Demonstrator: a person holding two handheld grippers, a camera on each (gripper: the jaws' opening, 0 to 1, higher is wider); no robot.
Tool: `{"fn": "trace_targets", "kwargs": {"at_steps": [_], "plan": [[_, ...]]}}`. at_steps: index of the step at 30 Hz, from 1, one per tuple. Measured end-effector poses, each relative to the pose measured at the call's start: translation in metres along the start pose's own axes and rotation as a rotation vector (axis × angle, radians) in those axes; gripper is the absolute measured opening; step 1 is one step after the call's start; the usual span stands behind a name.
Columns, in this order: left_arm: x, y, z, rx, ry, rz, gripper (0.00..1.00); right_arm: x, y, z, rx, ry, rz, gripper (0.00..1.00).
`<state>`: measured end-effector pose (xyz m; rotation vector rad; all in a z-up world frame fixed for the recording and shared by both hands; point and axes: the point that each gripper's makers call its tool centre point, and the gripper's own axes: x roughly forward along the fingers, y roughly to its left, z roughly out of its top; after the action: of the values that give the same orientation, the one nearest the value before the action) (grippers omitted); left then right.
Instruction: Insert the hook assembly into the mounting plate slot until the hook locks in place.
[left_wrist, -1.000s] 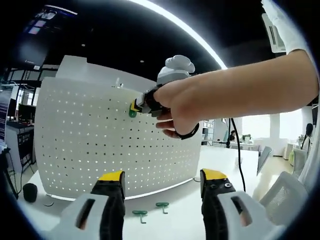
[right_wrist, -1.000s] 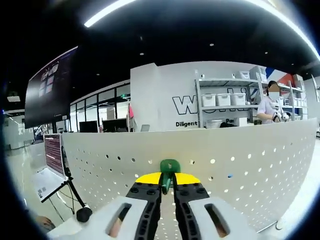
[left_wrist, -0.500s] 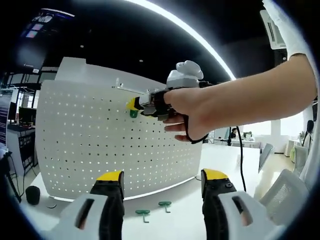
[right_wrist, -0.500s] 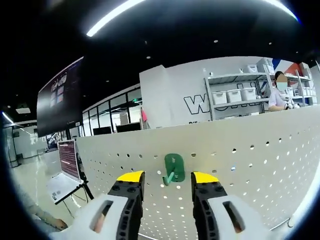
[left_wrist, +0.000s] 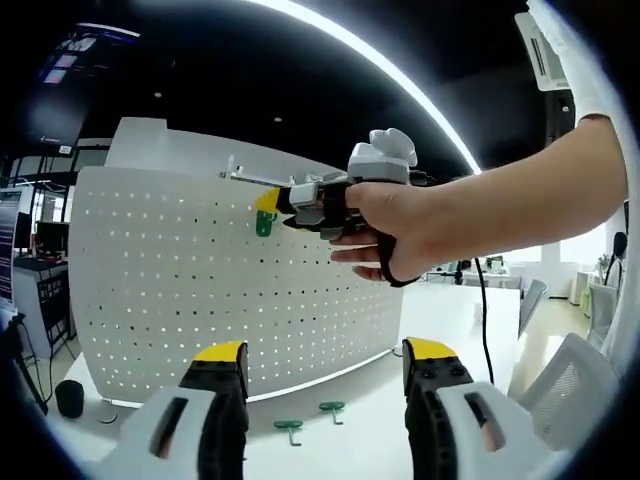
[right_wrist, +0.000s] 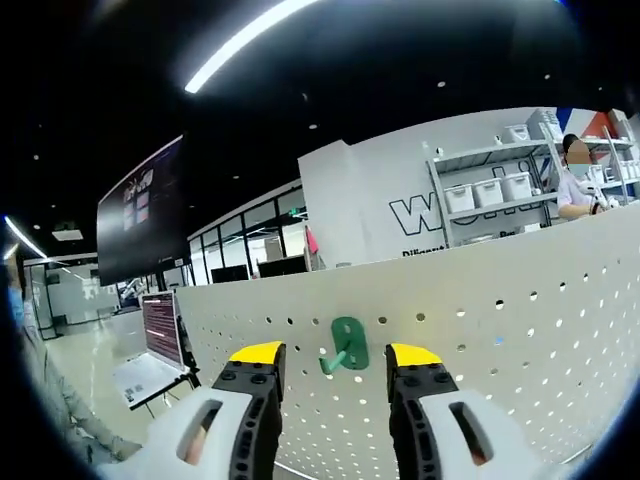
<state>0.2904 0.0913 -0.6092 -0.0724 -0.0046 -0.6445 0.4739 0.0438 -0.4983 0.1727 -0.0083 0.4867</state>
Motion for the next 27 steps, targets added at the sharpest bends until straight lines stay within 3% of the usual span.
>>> {"fn": "trace_targets", "kwargs": {"at_steps": [7,10,27], "plan": [[0.002,0.002,0.003,0.01,0.001,0.001,0.64,-0.018,-0.004,-0.002,0.053,-0.016,0.095,0.4],[0.003,0.002,0.002,0.014,0.007,-0.001,0.65,-0.026,-0.002,-0.006,0.028,-0.008,0.131,0.39],[0.004,0.006,0.006,0.038,0.024,-0.002,0.65,-0.058,-0.001,-0.007,0.026,-0.031,0.22,0.4]]}}
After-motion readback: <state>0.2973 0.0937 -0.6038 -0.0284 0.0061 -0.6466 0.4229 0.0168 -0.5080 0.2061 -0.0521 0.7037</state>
